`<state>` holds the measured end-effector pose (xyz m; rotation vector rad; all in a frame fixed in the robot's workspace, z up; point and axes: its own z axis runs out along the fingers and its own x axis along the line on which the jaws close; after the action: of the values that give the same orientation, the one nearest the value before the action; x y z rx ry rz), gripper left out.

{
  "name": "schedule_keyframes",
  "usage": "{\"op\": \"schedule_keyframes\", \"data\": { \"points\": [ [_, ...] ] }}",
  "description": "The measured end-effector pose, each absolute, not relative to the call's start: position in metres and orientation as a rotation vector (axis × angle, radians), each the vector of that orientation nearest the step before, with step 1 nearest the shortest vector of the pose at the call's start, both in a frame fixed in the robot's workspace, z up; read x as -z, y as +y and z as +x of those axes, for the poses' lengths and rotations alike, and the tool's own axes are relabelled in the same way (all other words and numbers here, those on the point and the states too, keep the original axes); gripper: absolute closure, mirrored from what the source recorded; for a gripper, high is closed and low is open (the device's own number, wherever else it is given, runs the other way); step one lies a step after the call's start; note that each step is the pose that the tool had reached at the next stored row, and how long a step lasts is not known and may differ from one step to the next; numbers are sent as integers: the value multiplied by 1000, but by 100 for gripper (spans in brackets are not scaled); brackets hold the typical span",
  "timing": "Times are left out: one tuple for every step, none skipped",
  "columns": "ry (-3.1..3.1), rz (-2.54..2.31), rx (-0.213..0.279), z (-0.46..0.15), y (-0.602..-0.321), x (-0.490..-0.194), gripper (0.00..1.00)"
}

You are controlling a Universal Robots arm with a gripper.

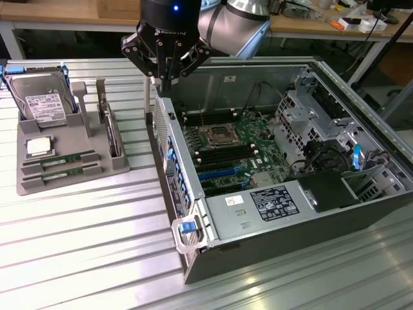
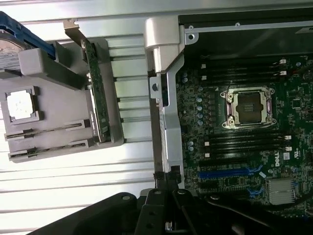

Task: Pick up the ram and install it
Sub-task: 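Reach for the ram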

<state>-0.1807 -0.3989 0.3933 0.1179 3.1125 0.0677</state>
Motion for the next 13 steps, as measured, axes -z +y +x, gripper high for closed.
{"op": "schedule_keyframes", "data": {
  "points": [
    [3112,118,-68,-182,-399,-393,90],
    [3113,118,-68,-183,-399,-393,90],
    [3113,118,-68,-185,-399,-393,90],
    [3112,118,-68,-187,-399,-393,90],
    [3113,118,-68,-188,-399,-393,90],
    [3112,118,-68,-188,-399,-393,90],
    [3112,118,-68,-190,-399,-393,90],
    [3112,118,-68,-191,-399,-393,90],
    [3112,118,-68,-192,-399,-393,90],
    [3112,118,-68,-193,-399,-393,90],
    [3112,118,-68,-195,-399,-393,90],
    [3112,118,-68,-198,-399,-393,90],
    [3112,118,-68,-200,-399,-393,90]
  ]
}}
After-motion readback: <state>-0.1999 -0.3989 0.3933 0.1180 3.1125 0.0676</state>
